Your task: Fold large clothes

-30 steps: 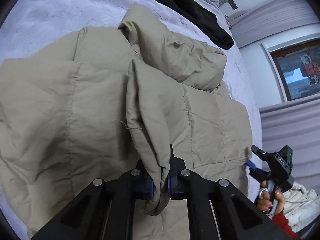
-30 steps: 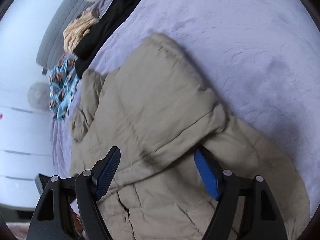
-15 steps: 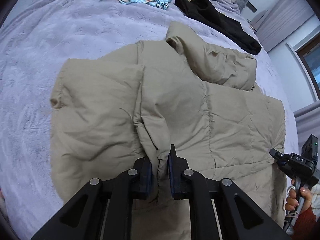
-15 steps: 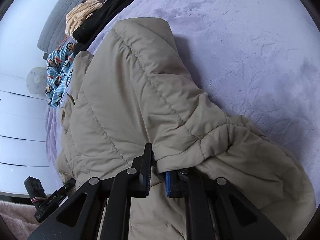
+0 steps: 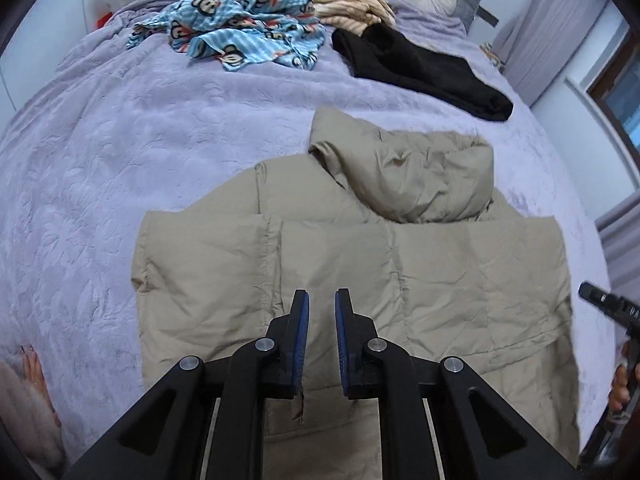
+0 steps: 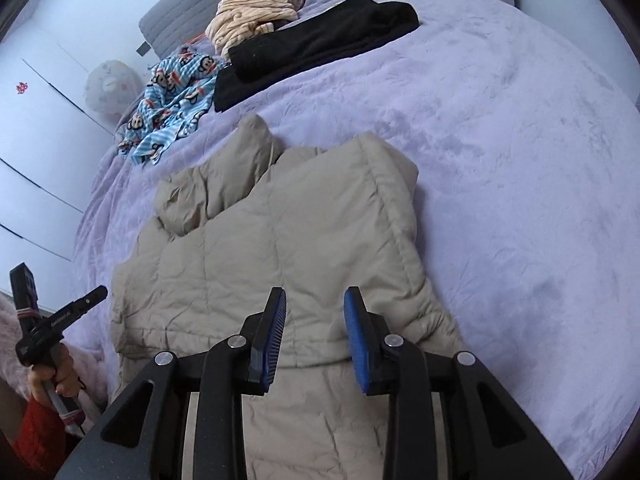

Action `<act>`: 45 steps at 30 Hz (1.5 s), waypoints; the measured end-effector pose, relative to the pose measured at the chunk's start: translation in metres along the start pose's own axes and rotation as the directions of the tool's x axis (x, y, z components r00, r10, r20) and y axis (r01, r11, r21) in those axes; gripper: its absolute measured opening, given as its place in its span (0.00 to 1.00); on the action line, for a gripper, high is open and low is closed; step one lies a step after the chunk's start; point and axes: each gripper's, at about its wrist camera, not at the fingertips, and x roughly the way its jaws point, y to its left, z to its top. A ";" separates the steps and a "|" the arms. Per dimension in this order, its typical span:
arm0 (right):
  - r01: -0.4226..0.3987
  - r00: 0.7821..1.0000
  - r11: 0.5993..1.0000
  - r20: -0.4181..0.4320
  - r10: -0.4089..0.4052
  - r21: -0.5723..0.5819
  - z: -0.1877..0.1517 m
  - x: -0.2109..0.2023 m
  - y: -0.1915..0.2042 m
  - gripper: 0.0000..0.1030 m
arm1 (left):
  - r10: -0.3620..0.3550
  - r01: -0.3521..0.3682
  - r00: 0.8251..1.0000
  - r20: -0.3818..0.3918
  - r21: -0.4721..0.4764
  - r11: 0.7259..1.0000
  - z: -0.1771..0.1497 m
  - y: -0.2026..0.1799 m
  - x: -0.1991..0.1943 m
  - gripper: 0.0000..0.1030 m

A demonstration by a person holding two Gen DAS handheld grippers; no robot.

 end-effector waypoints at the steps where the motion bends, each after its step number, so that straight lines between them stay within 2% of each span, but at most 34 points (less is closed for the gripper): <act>1: 0.015 1.000 1.000 -0.006 -0.015 -0.006 0.007 0.009 -0.001 0.32 | 0.046 -0.046 0.999 -0.009 0.034 0.998 -0.002 -0.007 0.012 0.14; 3: 0.052 0.998 0.998 -0.028 -0.052 -0.020 0.009 0.026 -0.007 0.32 | 0.109 -0.104 0.992 -0.065 0.075 0.992 -0.010 -0.010 0.036 0.14; 4: 0.062 0.997 0.998 -0.048 -0.063 -0.016 0.008 0.037 -0.011 0.32 | 0.104 -0.097 0.990 -0.093 0.072 0.993 -0.014 -0.007 0.046 0.14; 7: 0.067 0.993 0.998 -0.102 -0.066 0.006 -0.001 0.066 -0.021 0.32 | 0.082 -0.077 0.991 -0.110 0.055 0.996 -0.020 -0.001 0.056 0.14; 10: 0.092 0.991 0.996 -0.100 -0.092 -0.011 -0.005 0.074 -0.020 0.31 | 0.090 -0.085 0.988 -0.121 0.046 0.995 -0.017 -0.002 0.055 0.14; 15: 0.119 0.986 0.992 -0.109 -0.124 -0.049 -0.005 0.057 -0.007 0.33 | 0.094 -0.094 0.986 -0.139 0.009 0.996 -0.015 -0.002 0.047 0.14; 21: 0.123 0.985 0.992 -0.120 -0.127 -0.039 -0.016 0.032 -0.001 0.33 | 0.084 -0.093 0.984 -0.158 -0.052 0.994 -0.018 0.002 0.035 0.14; 25: 0.119 0.984 0.993 -0.132 -0.118 0.000 -0.022 0.017 0.002 0.44 | 0.075 -0.089 0.984 -0.162 -0.079 0.993 -0.021 0.002 0.022 0.14; 45: 0.091 0.975 0.996 -0.202 -0.088 0.006 -0.051 -0.004 0.031 0.46 | 0.061 -0.083 0.984 -0.166 -0.130 0.988 -0.032 0.004 -0.013 0.15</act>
